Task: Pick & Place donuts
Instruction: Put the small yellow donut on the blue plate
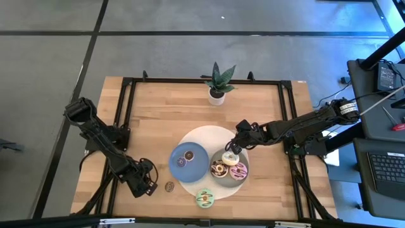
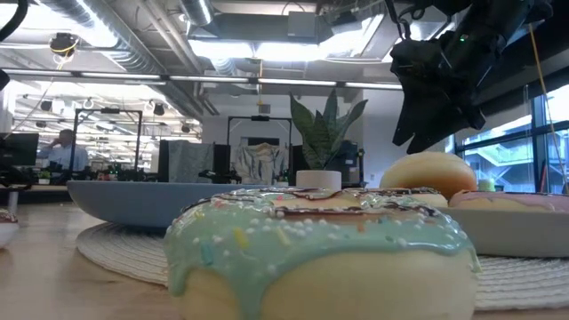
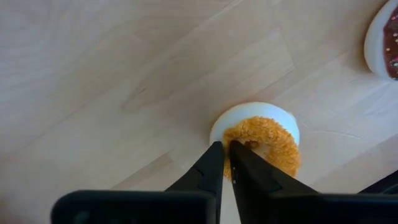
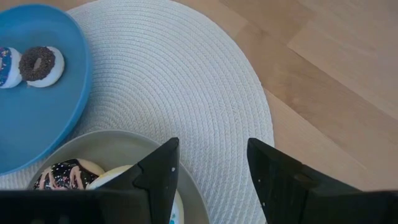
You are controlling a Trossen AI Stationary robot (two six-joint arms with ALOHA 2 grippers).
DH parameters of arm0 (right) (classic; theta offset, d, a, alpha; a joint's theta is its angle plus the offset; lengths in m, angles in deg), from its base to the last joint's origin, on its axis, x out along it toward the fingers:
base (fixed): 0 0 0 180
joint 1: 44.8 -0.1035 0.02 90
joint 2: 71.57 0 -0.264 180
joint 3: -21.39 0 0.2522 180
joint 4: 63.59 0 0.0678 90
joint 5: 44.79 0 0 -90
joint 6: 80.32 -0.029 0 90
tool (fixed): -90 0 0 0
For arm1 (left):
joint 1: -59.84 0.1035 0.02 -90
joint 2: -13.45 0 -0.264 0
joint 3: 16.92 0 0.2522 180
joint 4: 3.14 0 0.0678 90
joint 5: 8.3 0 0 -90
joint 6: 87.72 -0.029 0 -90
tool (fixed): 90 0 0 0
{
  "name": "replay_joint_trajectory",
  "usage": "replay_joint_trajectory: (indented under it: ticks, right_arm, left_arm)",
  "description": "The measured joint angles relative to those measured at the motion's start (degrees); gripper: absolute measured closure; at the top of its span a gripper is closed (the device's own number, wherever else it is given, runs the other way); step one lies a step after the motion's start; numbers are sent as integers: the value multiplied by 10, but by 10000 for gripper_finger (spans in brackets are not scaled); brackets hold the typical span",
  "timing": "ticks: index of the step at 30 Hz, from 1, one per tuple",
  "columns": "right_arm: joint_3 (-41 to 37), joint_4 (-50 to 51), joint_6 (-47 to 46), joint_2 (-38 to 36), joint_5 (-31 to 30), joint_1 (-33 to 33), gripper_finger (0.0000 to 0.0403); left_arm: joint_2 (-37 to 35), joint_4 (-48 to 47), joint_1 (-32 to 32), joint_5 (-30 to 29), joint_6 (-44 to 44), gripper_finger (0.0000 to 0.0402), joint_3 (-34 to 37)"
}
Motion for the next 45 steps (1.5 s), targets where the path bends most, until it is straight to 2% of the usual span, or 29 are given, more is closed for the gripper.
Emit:
replay_joint_trajectory:
  ticks: [6,14,21,27,32,36,40,45]
  right_arm:
    - [0,0,0,0,0,0,212]
    - [0,0,0,0,0,0,212]
    - [0,0,0,0,0,0,212]
    - [0,0,0,0,0,0,212]
    - [0,0,0,0,0,0,212]
    - [0,0,0,0,-4,0,212]
    - [0,0,0,0,-4,0,212]
    - [0,1,-1,0,-4,0,212]
  left_arm:
    - [0,0,0,2,1,398,0]
    - [-28,18,9,-6,-9,398,0]
    - [-97,19,67,-30,-102,399,0]
    - [-134,28,146,-60,-230,399,-6]
    - [-114,27,220,-63,-377,399,-58]
    - [-71,14,270,-67,-477,399,-109]
    - [-14,6,300,-69,-572,399,-144]
    - [57,10,312,-62,-644,399,-189]
